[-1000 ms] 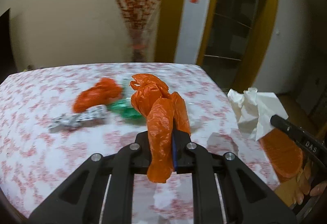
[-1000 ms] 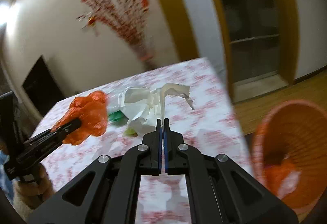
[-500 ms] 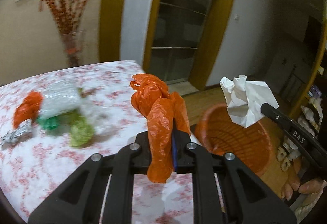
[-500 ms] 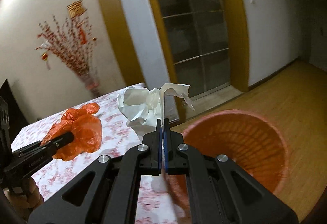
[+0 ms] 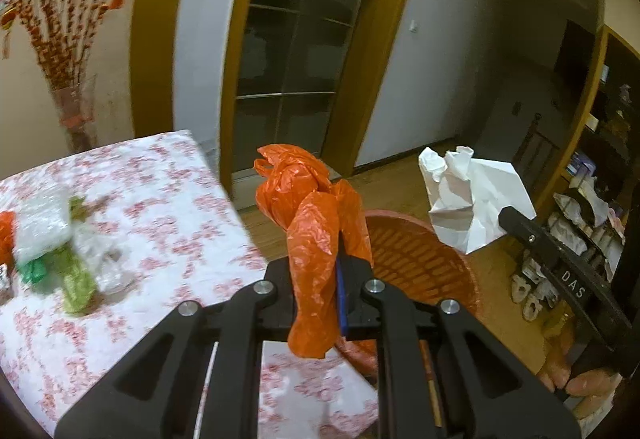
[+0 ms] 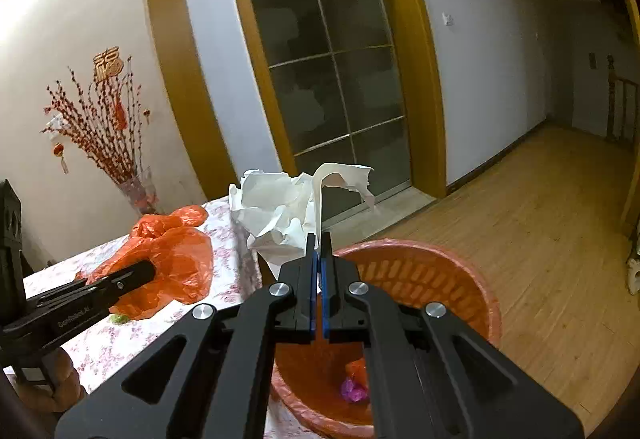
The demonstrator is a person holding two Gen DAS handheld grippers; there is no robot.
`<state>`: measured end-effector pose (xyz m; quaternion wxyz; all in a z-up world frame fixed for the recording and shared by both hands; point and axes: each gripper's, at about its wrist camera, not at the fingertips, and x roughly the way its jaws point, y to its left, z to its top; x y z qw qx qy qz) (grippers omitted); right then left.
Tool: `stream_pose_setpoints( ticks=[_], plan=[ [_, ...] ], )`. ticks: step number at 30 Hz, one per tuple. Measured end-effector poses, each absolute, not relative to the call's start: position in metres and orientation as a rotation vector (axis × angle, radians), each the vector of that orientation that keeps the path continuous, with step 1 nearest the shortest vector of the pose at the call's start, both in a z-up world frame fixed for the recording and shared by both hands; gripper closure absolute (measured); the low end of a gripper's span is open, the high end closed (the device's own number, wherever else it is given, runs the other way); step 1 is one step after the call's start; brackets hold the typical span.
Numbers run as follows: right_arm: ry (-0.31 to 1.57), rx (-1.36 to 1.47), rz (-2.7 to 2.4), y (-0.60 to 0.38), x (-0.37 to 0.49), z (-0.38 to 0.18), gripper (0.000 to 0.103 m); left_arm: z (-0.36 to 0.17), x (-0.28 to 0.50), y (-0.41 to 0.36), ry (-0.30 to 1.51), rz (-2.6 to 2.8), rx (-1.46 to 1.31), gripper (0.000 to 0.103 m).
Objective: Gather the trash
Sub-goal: 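Carry the orange bag and white paper over the basket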
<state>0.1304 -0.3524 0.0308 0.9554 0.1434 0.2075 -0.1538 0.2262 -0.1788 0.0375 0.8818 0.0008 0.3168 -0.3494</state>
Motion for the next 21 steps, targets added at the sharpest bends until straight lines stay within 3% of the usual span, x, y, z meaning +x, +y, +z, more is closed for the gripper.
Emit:
stream_pose_setpoints(
  ticks=[21],
  plan=[
    [0.448,0.346,-0.379,-0.387,0.121,0.011,0.102,0.014,0.225,-0.245,0.719,-0.833,0.063,0.089]
  ],
)
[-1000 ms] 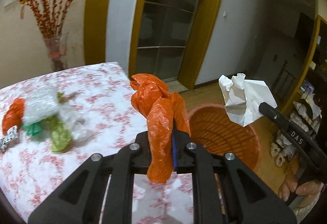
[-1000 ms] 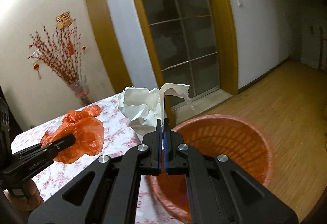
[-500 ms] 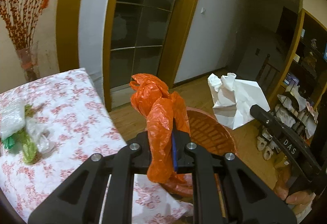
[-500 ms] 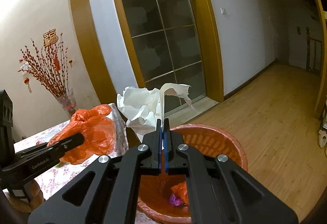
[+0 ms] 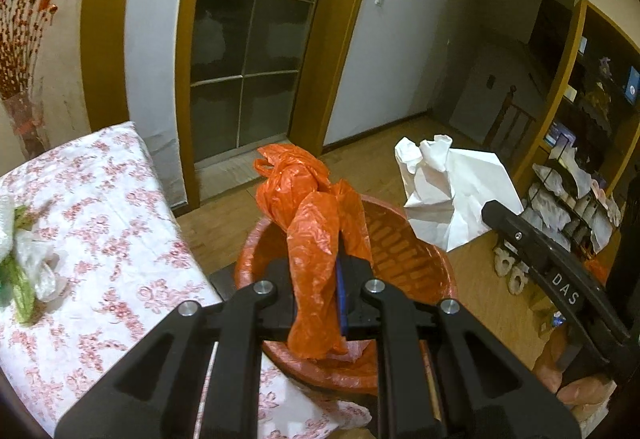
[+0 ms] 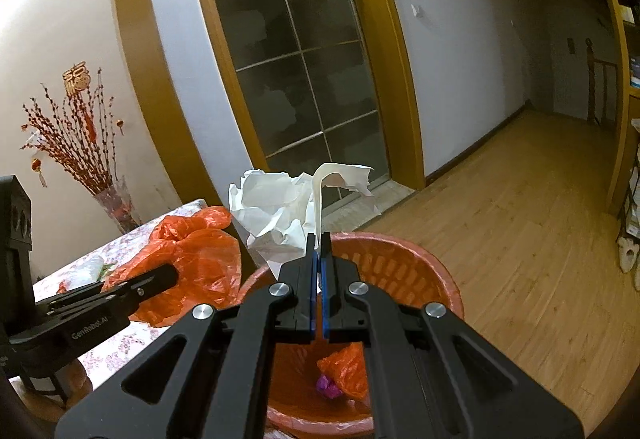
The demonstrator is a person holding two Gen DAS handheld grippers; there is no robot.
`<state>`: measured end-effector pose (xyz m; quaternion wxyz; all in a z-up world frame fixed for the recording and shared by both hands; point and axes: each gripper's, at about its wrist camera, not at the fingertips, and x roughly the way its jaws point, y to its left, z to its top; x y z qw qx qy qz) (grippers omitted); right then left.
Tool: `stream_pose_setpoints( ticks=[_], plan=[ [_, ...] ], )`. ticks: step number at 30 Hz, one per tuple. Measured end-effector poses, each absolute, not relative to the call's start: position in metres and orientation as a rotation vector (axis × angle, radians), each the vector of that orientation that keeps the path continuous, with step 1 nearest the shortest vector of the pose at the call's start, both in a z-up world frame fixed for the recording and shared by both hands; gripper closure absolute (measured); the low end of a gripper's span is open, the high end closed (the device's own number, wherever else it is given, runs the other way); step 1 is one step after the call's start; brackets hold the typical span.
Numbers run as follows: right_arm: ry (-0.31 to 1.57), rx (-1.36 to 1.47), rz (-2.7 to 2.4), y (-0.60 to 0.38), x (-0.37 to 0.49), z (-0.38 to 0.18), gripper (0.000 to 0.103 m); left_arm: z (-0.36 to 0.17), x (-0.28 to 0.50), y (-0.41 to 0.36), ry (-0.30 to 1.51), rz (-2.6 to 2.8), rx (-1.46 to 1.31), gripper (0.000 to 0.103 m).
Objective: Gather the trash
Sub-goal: 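Carry the orange bag and white paper over the basket, then open the left tool to drop the orange bag while the right tool releases the paper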
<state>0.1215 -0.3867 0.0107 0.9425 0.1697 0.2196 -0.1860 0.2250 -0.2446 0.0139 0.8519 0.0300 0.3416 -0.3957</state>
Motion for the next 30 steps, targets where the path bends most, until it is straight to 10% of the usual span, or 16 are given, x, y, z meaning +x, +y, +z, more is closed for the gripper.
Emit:
stream_pose_setpoints(
  ticks=[22,30],
  plan=[
    [0.550,0.431,-0.403,-0.414,0.130,-0.031,0.102,-0.038,0.231,-0.297,0.831,-0.839,0.154,0.088],
    [0.574,0.469,-0.412,-0.423,0.133,-0.041,0.089,-0.052,0.236,-0.299,0.861,-0.804,0.161,0.068]
  ],
)
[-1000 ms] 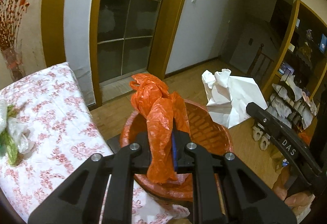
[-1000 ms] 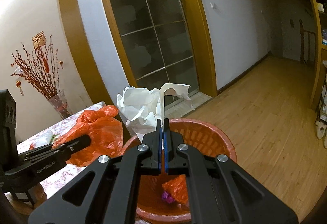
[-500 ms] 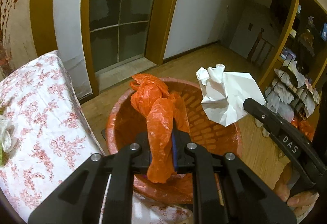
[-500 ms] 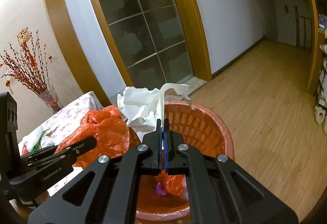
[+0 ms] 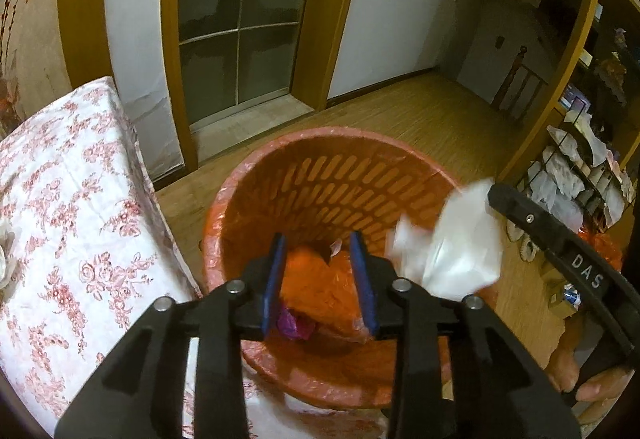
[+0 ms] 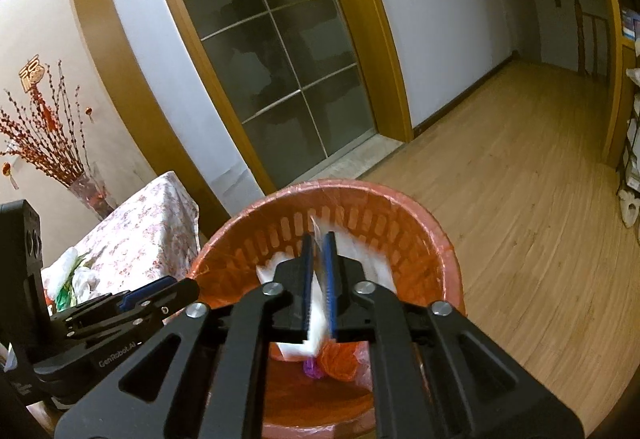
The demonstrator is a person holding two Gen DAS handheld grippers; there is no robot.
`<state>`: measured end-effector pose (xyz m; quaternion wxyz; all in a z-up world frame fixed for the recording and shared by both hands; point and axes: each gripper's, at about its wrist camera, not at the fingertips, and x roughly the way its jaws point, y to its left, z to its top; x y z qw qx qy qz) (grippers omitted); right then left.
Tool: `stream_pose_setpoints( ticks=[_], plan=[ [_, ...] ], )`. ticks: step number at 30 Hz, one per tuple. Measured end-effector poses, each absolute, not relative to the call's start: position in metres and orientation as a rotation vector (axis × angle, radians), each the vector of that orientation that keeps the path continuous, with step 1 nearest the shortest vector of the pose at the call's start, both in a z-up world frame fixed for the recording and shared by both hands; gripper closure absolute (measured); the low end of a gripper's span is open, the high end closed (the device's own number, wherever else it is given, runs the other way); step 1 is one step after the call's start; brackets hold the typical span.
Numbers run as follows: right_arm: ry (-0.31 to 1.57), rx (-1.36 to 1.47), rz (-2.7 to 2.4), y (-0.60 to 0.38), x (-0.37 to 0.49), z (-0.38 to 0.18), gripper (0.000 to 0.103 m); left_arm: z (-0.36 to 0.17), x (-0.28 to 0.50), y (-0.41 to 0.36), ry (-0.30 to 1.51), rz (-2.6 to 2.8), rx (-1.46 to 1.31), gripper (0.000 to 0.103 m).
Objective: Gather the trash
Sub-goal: 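Open the left tool to drop the orange bag while the right tool releases the paper, then move both open tools back over the bags on the table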
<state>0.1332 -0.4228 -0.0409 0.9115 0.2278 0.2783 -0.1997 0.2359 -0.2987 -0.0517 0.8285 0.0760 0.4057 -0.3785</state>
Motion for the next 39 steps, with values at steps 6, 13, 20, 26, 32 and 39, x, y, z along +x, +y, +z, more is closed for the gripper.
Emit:
stream_pose_setpoints(
  ticks=[6,13,20,26,32,39],
  plan=[
    [0.576,0.480,-0.415,-0.426,0.135,-0.044,0.072,-0.058,0.241,-0.288,0.868,-0.762,0.170,0.060],
    [0.587,0.466,-0.393,-0.414,0.141,-0.041,0.070,-0.056,0.251,-0.261,0.853,-0.698,0.181,0.054],
    [0.606,0.436,-0.335,-0.392,0.152,-0.037,0.069,-0.049,0.260,-0.214,0.838,-0.598,0.171,0.049],
    [0.629,0.393,-0.257,-0.361,0.166,-0.033,0.062,-0.043,0.268,-0.158,0.822,-0.483,0.155,0.044],
    [0.667,0.345,-0.164,-0.326,0.186,-0.032,0.062,-0.039,0.276,-0.096,0.806,-0.342,0.134,0.041],
    [0.718,0.275,-0.031,-0.273,0.215,-0.035,0.062,-0.039,0.288,-0.020,0.797,-0.167,0.102,0.041]
  ],
)
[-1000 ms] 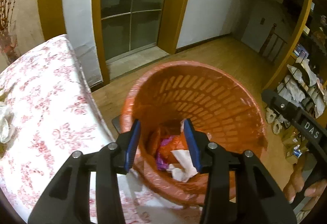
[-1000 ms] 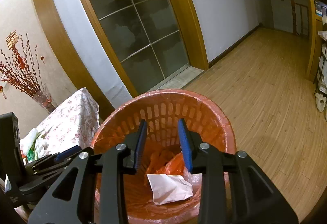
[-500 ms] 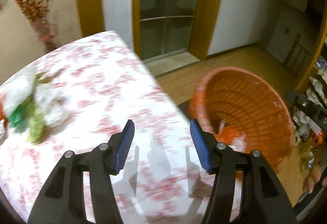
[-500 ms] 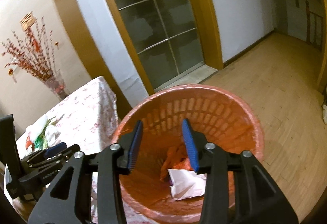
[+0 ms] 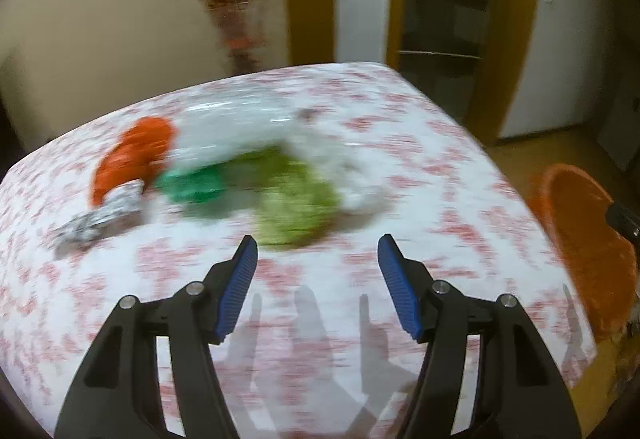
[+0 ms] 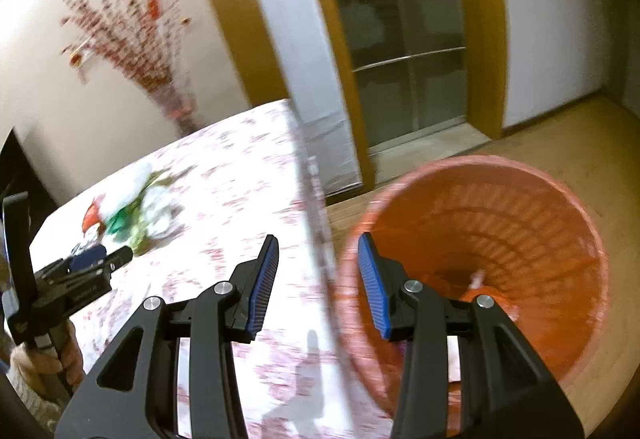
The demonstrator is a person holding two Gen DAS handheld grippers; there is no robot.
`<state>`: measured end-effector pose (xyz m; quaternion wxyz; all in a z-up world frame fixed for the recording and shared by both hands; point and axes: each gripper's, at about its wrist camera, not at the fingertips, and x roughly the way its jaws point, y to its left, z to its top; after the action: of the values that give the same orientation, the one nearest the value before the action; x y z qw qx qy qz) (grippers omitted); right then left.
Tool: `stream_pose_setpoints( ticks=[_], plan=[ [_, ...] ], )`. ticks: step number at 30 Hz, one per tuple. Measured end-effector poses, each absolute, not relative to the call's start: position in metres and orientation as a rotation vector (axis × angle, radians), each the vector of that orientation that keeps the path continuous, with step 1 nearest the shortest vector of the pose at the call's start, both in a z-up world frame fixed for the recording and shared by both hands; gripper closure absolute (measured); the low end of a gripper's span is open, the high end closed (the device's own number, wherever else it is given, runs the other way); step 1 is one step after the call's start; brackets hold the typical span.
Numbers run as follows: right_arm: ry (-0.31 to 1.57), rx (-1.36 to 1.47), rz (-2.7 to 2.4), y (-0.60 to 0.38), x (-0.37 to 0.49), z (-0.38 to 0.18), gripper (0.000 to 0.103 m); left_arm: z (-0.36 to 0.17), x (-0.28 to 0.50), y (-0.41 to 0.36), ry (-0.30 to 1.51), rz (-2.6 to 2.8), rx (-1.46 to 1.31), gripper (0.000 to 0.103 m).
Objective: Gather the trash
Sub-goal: 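Move both open tools back over the bags on the table, then grasp the white paw-print bag with the left tool while the right tool grasps bubble wrap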
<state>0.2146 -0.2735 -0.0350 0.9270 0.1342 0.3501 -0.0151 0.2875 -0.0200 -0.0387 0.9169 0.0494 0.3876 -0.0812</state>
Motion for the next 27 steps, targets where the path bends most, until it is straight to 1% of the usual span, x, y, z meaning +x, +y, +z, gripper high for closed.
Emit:
stream_pose_setpoints(
  ticks=[9,16,17,20,27],
  plan=[
    [0.782,0.222,0.173,-0.199,0.271,-0.040,0.062,-0.040,0.302,0.062,0.795,0.021,0.052,0.041],
    [0.776,0.205,0.317,-0.131,0.324,-0.025,0.061,-0.038,0.314,0.114,0.791,0.121,0.004,0.041],
    [0.783,0.201,0.334,-0.118,0.337,-0.023,0.060,-0.038,0.313,0.119,0.790,0.133,-0.002,0.041],
    [0.806,0.197,0.352,-0.093,0.363,-0.025,0.051,-0.037,0.314,0.138,0.783,0.168,-0.017,0.041],
    [0.922,0.133,0.309,-0.056,0.410,-0.055,0.051,-0.036,0.319,0.174,0.774,0.217,-0.038,0.041]
  ],
)
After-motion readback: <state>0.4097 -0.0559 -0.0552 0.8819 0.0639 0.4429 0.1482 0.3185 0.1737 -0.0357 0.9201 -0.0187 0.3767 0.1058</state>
